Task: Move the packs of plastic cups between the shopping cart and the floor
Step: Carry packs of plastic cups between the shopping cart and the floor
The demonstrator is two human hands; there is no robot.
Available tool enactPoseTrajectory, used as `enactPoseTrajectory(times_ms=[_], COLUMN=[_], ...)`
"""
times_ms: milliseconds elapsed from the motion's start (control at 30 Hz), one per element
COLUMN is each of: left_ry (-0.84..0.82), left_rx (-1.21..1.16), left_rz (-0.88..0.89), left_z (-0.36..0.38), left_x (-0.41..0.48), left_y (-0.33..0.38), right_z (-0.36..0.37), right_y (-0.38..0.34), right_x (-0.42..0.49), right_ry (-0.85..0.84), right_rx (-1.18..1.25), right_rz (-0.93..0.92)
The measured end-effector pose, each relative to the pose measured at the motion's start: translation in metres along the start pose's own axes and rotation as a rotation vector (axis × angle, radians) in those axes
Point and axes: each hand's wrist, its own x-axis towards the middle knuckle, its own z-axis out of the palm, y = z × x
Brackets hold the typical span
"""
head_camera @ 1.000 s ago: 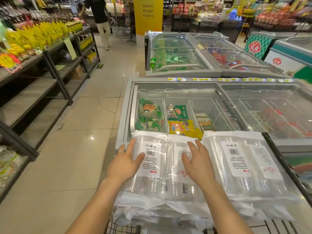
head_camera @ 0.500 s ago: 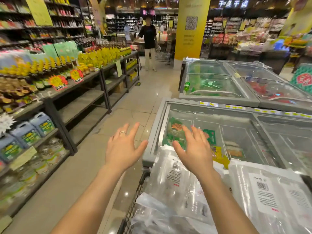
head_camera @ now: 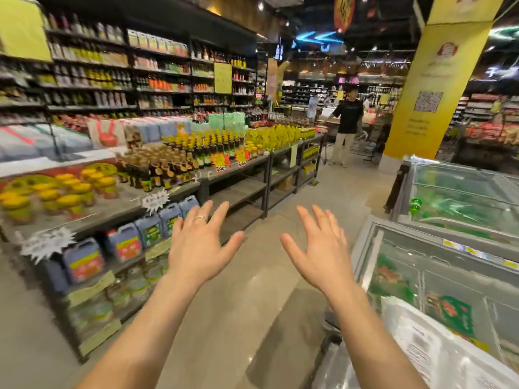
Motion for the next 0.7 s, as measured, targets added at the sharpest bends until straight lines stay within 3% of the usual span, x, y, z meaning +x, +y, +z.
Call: enactPoseTrajectory(times_ms=[467,700], left_ry=[0.127,0.152], left_rx=[0.17,0.246], left_rz=[-0.391,-0.615], left_z=[-0.122,-0.173], left_x=[-0.093,-0.145], left_y=[-0.35,-0.476], right_z=[0.125,0.184], right_y=[-0.362,-0.511], right_x=[0.016,0.013], right_ry=[-0.052,-0.144], right_rx=[0.191,0.283], right_rz=[-0.373,-0.599])
